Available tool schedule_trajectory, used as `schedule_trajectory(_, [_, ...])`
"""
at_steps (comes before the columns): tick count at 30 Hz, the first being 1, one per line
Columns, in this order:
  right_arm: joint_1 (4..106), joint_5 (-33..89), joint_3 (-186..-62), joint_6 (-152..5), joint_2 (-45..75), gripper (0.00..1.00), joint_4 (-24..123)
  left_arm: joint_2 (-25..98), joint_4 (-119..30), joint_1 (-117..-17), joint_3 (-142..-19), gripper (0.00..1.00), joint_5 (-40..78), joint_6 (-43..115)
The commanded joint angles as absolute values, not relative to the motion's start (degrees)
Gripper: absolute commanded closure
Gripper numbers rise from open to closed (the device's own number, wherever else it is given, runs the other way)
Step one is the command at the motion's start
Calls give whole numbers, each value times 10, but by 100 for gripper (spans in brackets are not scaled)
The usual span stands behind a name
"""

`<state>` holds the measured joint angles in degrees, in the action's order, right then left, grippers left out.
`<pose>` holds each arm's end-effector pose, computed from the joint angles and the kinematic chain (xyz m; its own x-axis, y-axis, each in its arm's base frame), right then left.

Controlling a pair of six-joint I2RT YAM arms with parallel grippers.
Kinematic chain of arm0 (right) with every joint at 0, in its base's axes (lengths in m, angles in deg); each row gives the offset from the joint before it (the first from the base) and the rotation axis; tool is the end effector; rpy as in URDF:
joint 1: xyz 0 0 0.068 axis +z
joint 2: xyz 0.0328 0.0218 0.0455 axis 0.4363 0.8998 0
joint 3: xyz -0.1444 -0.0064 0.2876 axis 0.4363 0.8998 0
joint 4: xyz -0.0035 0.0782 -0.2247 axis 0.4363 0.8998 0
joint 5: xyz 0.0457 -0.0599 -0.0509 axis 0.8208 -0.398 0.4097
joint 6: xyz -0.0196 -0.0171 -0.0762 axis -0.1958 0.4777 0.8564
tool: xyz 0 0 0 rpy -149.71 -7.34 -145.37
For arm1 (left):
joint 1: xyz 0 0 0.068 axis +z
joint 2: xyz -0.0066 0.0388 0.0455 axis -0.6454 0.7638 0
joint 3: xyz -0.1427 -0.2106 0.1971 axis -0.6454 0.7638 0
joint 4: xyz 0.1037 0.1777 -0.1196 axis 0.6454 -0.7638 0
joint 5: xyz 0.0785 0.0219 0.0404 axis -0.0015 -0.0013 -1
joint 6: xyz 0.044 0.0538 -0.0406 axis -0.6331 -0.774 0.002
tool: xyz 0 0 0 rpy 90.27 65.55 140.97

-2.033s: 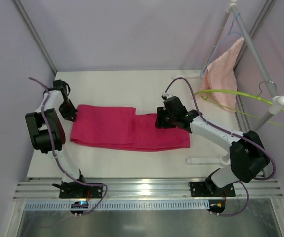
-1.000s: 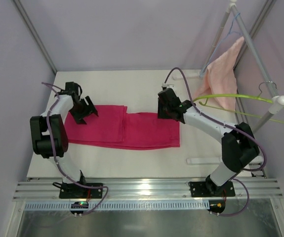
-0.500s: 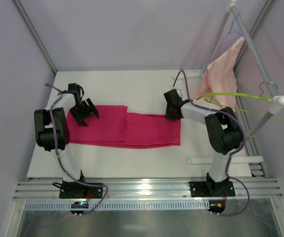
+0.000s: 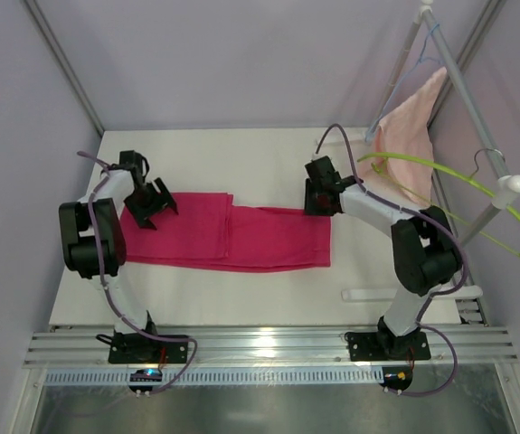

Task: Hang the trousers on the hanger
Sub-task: Fold the trousers

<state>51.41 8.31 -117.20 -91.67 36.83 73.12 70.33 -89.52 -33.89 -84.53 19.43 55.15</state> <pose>0.3490 0.1511 0.2243 -0.8353 0.0562 -0.5468 0.0278 0.9978 0.0601 0.3754 0.0306 0.2040 -0.7913 -0.5952 -0.1396 -0.5515 0.7935 -0.2572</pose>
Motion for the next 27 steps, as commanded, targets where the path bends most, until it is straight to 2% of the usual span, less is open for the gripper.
schedule_trajectory(1, [541,187,-1196,-846,289,59,768,653,-917,-345,-879,20,192,522])
schedule_trajectory(2, [546,273,-1189,-842,276,58,761,639,-922,-347,-884,20,194,518])
schedule_trajectory(6, [571,408,-1089,-871,248,58,665,594,-910,-357,-850,20,221,519])
schedule_trajectory(15, [592,399,-921,-908,255,57,547,494,-895,-384,-766,20,299,497])
schedule_trajectory(20, [597,381,-943,-914,225,55,570,429,-888,-419,-729,20,307,494])
schedule_trajectory(24, [635,333,-1022,-937,213,36,598,378,-874,-420,-685,20,300,490])
schedule_trajectory(27, [665,301,-1094,-970,260,32,584,339,-844,-419,-638,19,288,494])
